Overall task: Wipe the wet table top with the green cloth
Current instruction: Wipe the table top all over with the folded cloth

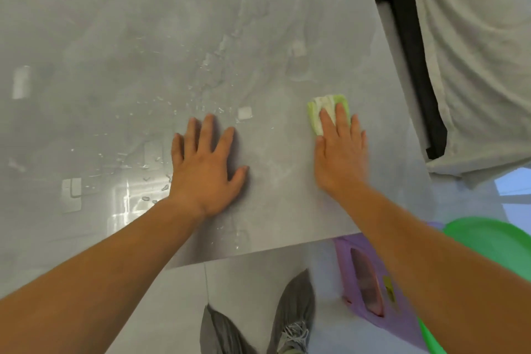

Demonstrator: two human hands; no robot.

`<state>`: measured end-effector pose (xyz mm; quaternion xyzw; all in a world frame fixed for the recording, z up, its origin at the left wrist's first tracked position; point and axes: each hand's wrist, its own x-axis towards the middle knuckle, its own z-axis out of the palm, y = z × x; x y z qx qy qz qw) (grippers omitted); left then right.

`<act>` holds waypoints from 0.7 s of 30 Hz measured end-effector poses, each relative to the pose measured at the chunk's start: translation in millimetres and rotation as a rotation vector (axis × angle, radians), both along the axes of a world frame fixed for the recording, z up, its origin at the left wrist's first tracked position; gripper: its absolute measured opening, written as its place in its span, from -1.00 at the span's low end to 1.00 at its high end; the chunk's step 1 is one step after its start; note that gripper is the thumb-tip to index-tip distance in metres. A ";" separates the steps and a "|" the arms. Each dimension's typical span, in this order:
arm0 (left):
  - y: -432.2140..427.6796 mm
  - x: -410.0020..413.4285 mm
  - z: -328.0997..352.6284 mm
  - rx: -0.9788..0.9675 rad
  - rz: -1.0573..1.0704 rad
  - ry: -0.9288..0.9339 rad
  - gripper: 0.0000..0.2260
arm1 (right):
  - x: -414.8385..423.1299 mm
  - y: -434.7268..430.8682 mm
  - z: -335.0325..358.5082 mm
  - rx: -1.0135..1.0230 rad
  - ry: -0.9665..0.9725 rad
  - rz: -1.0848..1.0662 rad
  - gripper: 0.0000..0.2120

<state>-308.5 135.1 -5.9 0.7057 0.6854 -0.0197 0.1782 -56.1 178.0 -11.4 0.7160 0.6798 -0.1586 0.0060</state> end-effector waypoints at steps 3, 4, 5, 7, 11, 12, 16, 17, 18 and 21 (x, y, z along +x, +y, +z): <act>11.8 -13.1 0.9 -0.024 0.015 0.027 -0.36 | -39.7 3.9 -5.5 0.035 -0.027 -0.037 -0.47; 13.0 -15.8 4.1 -0.028 0.005 0.035 -0.38 | -48.7 -7.6 -5.1 0.046 -0.040 0.054 -0.47; 13.8 -17.7 8.2 -0.031 -0.007 0.041 -0.39 | -54.5 -20.7 -4.4 0.051 -0.054 0.155 -0.47; 17.3 -22.4 16.5 -0.025 -0.040 0.055 -0.45 | -58.0 -36.8 -1.7 0.029 -0.050 0.282 -0.47; 40.5 -34.7 27.2 0.055 -0.072 0.020 -0.55 | -51.9 -9.2 2.1 0.001 -0.029 0.315 -0.47; 49.8 -38.3 27.9 0.068 -0.064 0.000 -0.56 | -51.8 6.5 2.5 0.005 -0.029 0.295 -0.47; 97.3 -55.7 25.8 0.035 -0.008 -0.011 -0.44 | -60.3 93.0 4.3 0.004 -0.014 0.139 -0.47; 114.2 -60.1 24.0 0.021 0.001 -0.004 -0.41 | -63.4 116.7 5.4 0.004 -0.011 0.117 -0.47; 132.7 -63.9 21.8 0.013 0.011 0.002 -0.38 | -65.9 139.4 6.2 0.005 -0.010 0.108 -0.47; 193.1 -68.9 14.4 0.000 0.041 0.021 -0.36 | -70.5 200.5 6.4 0.009 -0.008 0.132 -0.47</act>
